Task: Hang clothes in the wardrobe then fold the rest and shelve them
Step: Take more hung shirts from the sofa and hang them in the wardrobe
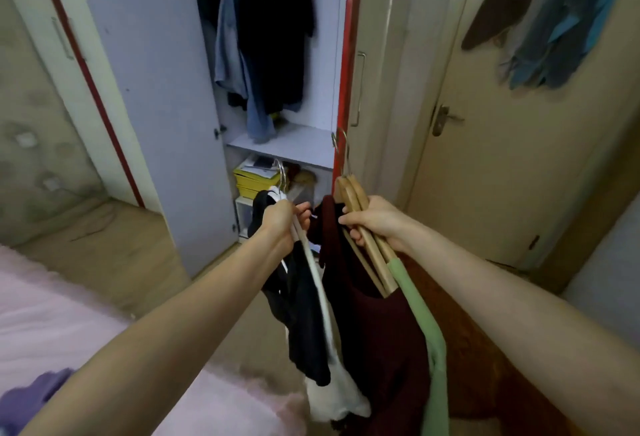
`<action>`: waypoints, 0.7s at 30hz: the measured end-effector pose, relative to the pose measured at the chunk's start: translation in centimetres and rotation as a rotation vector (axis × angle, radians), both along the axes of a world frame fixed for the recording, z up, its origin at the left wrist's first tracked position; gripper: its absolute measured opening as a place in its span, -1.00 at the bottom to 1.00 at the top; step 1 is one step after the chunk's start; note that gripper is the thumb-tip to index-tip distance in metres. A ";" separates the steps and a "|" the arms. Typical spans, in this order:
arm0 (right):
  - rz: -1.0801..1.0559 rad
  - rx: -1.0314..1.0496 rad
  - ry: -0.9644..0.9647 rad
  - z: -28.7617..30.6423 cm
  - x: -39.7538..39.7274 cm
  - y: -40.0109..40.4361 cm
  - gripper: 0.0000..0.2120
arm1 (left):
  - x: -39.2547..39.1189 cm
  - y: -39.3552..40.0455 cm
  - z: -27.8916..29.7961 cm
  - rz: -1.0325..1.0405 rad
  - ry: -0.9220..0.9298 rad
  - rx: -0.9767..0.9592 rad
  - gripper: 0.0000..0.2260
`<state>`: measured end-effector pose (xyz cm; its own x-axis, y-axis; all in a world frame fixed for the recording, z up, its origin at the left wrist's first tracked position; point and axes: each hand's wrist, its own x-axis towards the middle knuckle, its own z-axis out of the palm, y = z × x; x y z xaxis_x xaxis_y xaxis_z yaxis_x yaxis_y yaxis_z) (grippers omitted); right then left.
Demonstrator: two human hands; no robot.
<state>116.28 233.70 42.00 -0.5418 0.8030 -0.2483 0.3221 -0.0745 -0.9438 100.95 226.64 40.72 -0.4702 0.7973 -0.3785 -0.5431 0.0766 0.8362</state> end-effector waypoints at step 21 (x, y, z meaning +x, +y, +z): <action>0.001 0.220 0.181 7.9 -34.1 34.3 -0.89 | -28.2 27.0 9.7 0.333 0.573 0.099 -0.79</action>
<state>82.14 267.98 49.86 -0.5623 0.8263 0.0322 0.1471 0.1383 -0.9794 72.70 253.64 50.42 -0.8021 0.5929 0.0714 0.0071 -0.1100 0.9939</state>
